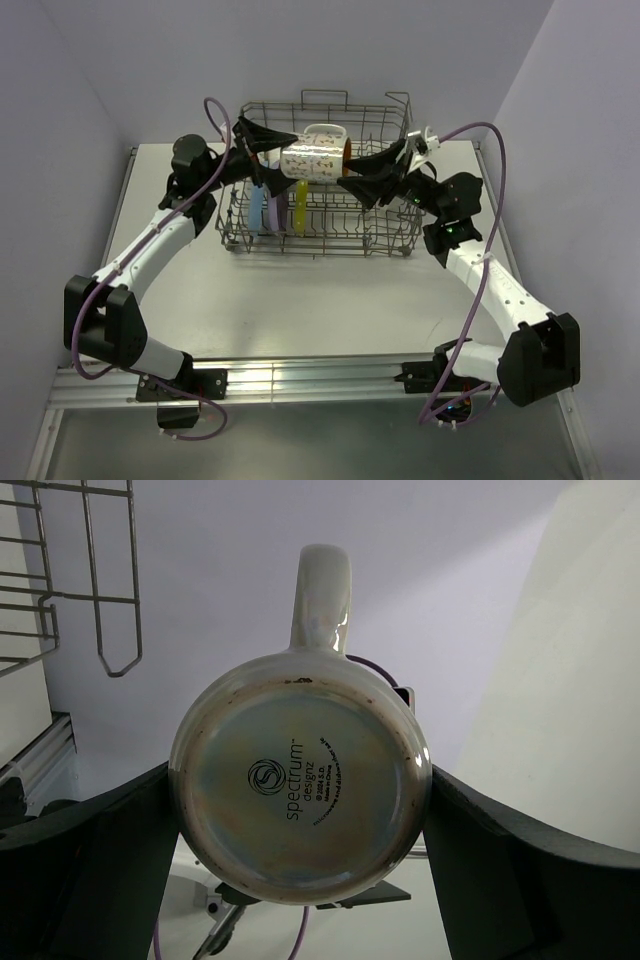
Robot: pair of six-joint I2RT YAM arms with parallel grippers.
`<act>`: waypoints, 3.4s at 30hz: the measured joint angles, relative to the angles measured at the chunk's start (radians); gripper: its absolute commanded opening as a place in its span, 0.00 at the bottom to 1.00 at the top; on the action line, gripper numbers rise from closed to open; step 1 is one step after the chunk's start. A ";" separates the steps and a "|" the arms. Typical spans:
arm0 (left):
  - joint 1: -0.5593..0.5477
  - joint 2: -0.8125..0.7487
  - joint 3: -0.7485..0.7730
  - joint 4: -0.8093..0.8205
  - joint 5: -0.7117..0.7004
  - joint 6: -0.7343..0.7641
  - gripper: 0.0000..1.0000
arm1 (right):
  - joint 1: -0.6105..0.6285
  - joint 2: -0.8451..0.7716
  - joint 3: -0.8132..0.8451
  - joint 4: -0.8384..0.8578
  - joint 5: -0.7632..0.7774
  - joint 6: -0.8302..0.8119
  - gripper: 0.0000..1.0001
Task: Load the mixed dishes into the dish rack
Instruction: Pass the cup from the right arm to the left, then place the cup upside down on the dish rack
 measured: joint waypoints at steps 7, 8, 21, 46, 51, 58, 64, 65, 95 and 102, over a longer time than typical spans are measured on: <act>0.018 0.002 0.000 0.006 0.013 0.000 0.00 | -0.021 -0.014 0.000 -0.018 -0.006 0.000 0.59; 0.020 0.002 0.000 0.006 0.016 0.000 0.00 | -0.025 -0.016 0.000 -0.021 -0.007 0.000 0.59; 0.042 0.004 0.000 0.025 0.043 0.000 0.00 | -0.075 -0.042 -0.002 -0.058 -0.014 -0.004 0.59; 0.074 0.077 0.007 0.066 0.065 0.000 0.00 | -0.155 -0.104 -0.023 -0.119 -0.024 -0.008 0.59; 0.075 0.113 0.030 0.052 0.069 0.020 0.00 | -0.182 -0.121 -0.040 -0.123 -0.024 -0.008 0.59; 0.074 0.148 0.103 -0.015 0.069 0.087 0.00 | -0.226 -0.122 -0.042 -0.128 -0.022 -0.008 0.59; 0.062 0.202 0.215 -0.109 0.060 0.161 0.00 | -0.252 -0.123 -0.044 -0.144 -0.020 -0.008 0.59; 0.058 0.214 0.238 -0.132 0.057 0.178 0.00 | -0.257 -0.123 -0.044 -0.146 -0.019 -0.008 0.59; -0.094 0.495 0.659 -0.642 -0.097 0.576 0.00 | -0.400 -0.122 -0.030 -0.175 0.013 0.041 0.59; -0.132 0.547 0.712 -0.677 -0.110 0.595 0.00 | -0.401 -0.120 -0.030 -0.201 0.013 0.033 0.59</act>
